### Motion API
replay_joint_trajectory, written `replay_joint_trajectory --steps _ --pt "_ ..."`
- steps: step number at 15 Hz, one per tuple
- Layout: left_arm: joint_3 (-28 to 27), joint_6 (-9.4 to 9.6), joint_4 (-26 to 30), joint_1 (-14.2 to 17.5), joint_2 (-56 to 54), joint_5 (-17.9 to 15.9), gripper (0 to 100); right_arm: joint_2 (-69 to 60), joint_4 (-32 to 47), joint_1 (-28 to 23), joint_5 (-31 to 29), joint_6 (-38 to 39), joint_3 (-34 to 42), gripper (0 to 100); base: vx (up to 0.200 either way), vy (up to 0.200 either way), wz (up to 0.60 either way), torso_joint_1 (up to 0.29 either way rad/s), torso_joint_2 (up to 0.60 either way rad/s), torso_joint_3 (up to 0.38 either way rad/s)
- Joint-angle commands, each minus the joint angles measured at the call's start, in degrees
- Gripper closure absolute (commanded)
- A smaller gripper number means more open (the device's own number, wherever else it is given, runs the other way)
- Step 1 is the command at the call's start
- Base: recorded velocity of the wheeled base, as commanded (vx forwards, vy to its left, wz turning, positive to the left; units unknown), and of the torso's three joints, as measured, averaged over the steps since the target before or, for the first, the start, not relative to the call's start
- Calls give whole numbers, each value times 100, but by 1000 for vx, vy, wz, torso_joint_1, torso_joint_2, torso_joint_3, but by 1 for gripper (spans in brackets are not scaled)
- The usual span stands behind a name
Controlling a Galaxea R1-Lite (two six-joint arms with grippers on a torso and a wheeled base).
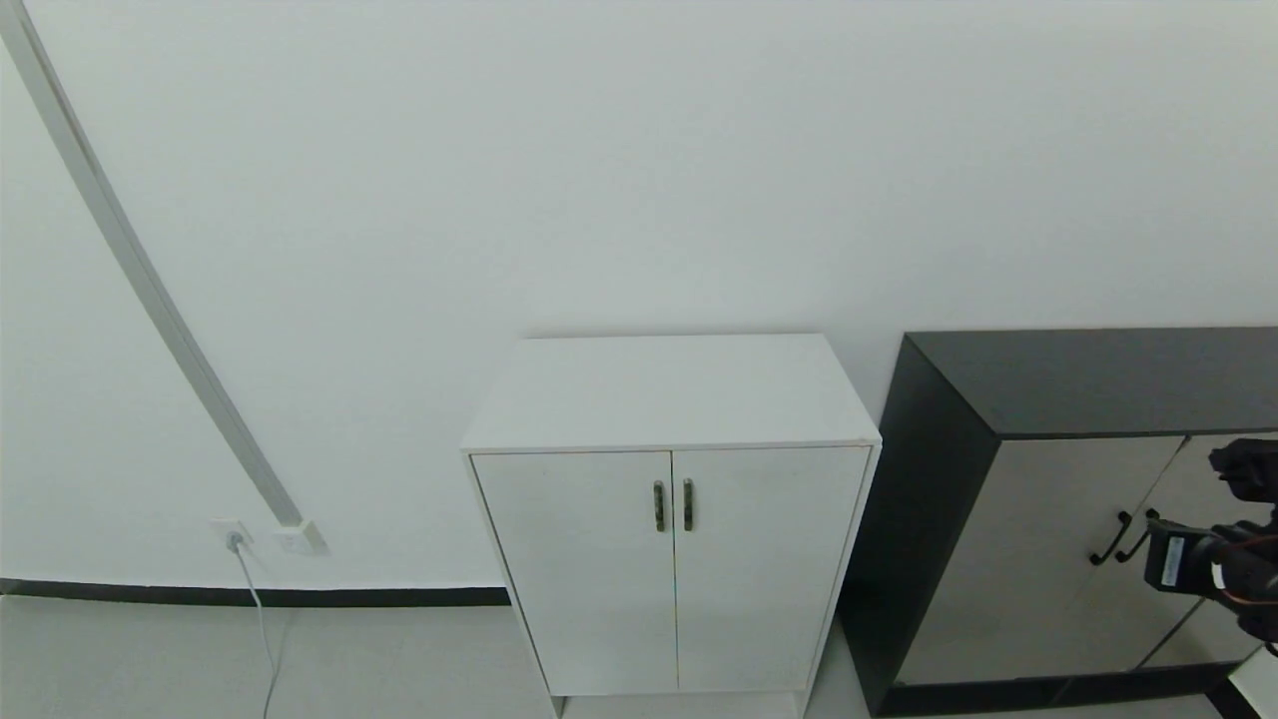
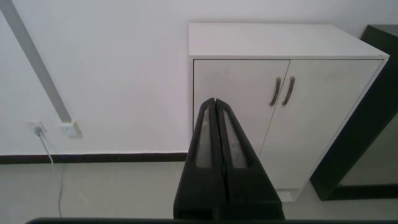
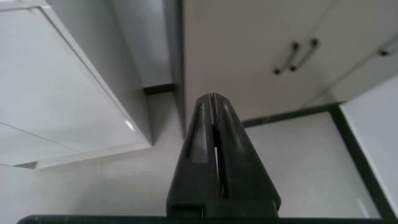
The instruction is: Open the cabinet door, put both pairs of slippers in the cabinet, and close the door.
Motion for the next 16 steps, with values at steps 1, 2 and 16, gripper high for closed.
replay_joint_trajectory --steps 1,2,16 --pt "0 -6 -1 0 5 4 100 -619 0 -226 47 -129 385 100 0 0 0 0 0 0" --pt "0 -6 -1 0 5 4 100 -883 9 -332 231 -208 587 100 0 0 0 0 0 0" --pt "0 -6 -1 0 5 13 100 -4557 3085 -385 1312 -630 1044 100 0 0 0 0 0 0"
